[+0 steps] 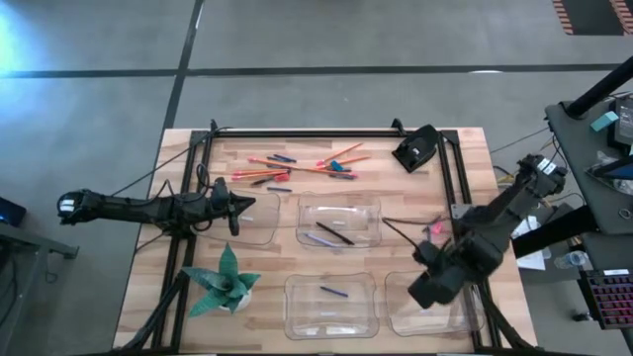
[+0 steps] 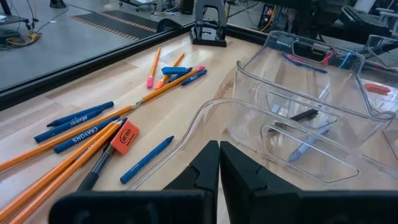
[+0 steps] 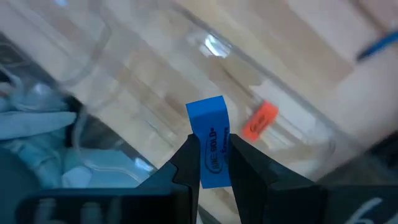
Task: Sort crayons/erasers/pens/pencils in bins
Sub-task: Put the blue eraser into the bottom right transparent bin
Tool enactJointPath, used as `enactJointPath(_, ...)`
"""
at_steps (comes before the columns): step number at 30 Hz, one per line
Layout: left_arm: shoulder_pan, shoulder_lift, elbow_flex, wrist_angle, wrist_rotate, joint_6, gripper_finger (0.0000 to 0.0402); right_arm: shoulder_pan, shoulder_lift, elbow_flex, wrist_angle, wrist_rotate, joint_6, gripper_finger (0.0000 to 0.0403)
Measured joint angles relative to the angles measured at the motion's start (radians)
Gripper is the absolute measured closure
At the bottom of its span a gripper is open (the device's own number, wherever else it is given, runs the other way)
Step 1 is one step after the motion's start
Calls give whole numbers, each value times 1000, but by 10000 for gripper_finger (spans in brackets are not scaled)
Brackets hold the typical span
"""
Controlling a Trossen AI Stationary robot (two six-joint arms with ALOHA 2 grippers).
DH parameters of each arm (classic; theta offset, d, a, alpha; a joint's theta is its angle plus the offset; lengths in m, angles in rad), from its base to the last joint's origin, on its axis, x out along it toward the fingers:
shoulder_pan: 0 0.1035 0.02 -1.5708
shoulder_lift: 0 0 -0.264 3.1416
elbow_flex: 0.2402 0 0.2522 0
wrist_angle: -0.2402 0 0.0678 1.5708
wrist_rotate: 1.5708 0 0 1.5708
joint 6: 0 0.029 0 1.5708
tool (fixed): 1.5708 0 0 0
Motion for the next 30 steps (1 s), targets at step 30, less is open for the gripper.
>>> enactJointPath(30, 0, 0, 0, 0, 0, 0, 402, 95, 391, -16, 126, -68, 92, 342)
